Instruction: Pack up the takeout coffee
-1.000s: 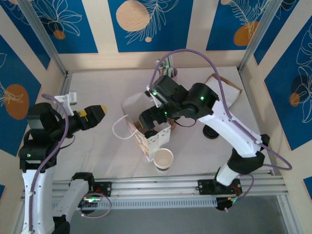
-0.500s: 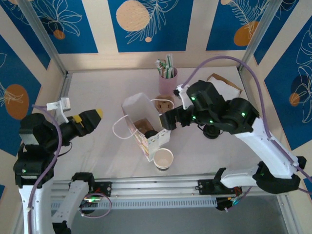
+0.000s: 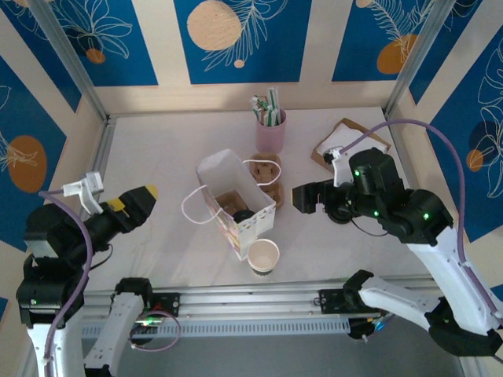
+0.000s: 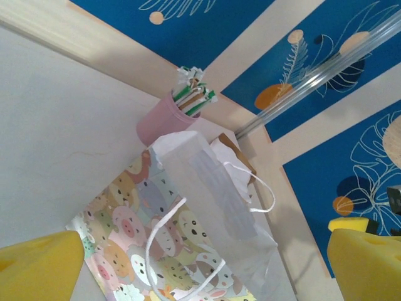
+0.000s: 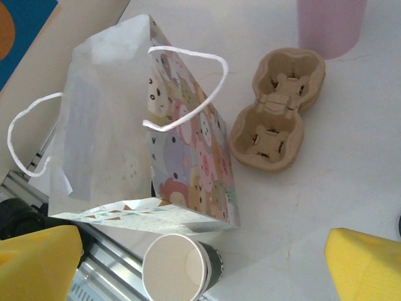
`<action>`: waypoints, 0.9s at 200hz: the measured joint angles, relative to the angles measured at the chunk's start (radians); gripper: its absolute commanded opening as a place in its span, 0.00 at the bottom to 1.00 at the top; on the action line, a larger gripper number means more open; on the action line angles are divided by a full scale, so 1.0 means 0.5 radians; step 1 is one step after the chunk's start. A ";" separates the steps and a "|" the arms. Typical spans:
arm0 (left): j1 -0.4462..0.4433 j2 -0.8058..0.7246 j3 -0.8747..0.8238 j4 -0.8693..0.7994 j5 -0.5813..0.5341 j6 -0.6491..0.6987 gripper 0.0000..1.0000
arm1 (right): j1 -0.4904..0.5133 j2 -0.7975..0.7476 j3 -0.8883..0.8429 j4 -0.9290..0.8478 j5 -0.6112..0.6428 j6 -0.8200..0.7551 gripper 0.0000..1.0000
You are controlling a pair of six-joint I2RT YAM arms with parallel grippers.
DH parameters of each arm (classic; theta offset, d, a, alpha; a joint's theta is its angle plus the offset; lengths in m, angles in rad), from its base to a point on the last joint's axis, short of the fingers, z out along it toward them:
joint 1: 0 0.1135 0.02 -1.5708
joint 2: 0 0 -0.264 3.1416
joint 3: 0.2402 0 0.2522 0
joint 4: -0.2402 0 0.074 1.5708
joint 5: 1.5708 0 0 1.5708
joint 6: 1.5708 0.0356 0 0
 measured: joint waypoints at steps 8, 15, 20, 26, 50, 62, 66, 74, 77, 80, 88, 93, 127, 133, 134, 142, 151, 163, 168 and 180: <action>0.000 -0.019 -0.021 -0.002 -0.016 -0.001 1.00 | -0.032 -0.037 -0.058 0.027 -0.013 0.010 0.99; 0.000 -0.036 -0.052 0.002 -0.028 -0.008 1.00 | -0.057 -0.062 -0.101 0.045 -0.024 0.017 0.99; 0.000 -0.046 -0.073 0.004 -0.034 -0.011 1.00 | -0.076 -0.077 -0.131 0.059 -0.034 0.021 0.99; 0.000 -0.053 -0.101 0.005 -0.038 -0.017 1.00 | -0.101 -0.093 -0.168 0.079 -0.048 0.028 0.99; 0.000 -0.057 -0.233 0.051 -0.060 -0.038 1.00 | -0.220 -0.115 -0.275 0.156 -0.118 0.066 0.99; 0.000 -0.054 -0.288 0.076 -0.069 -0.044 1.00 | -0.286 -0.111 -0.316 0.194 -0.171 0.088 0.99; 0.000 -0.053 -0.302 0.089 -0.069 -0.044 1.00 | -0.304 -0.108 -0.327 0.208 -0.189 0.093 0.99; 0.000 -0.047 -0.328 0.113 -0.069 -0.047 1.00 | -0.352 -0.098 -0.349 0.230 -0.225 0.107 0.99; 0.000 -0.044 -0.334 0.121 -0.069 -0.047 1.00 | -0.368 -0.092 -0.356 0.237 -0.239 0.113 0.99; 0.000 -0.040 -0.340 0.131 -0.069 -0.048 1.00 | -0.382 -0.089 -0.360 0.242 -0.251 0.116 0.99; 0.000 -0.021 -0.356 0.163 -0.068 -0.050 1.00 | -0.430 -0.073 -0.370 0.256 -0.288 0.127 0.99; 0.000 -0.005 -0.362 0.186 -0.066 -0.051 1.00 | -0.452 -0.066 -0.374 0.266 -0.307 0.132 0.99; 0.000 0.150 -0.381 0.331 -0.027 -0.053 1.00 | -0.594 -0.037 -0.389 0.340 -0.409 0.189 0.99; 0.000 0.173 -0.381 0.352 -0.020 -0.053 1.00 | -0.610 -0.037 -0.390 0.346 -0.417 0.193 0.99; 0.000 0.179 -0.381 0.357 -0.018 -0.053 1.00 | -0.615 -0.037 -0.390 0.348 -0.417 0.196 0.99; 0.000 0.212 -0.381 0.388 -0.007 -0.053 1.00 | -0.635 -0.037 -0.390 0.362 -0.425 0.203 0.99; 0.000 0.249 -0.381 0.426 0.014 -0.054 1.00 | -0.655 -0.037 -0.390 0.375 -0.432 0.205 0.99; 0.000 0.301 -0.381 0.478 0.040 -0.064 1.00 | -0.684 -0.037 -0.390 0.385 -0.447 0.205 0.99; 0.000 0.323 -0.381 0.501 0.052 -0.069 1.00 | -0.694 -0.037 -0.390 0.389 -0.453 0.204 0.99; 0.000 0.377 -0.378 0.549 0.075 -0.082 1.00 | -0.714 -0.037 -0.390 0.404 -0.461 0.203 0.99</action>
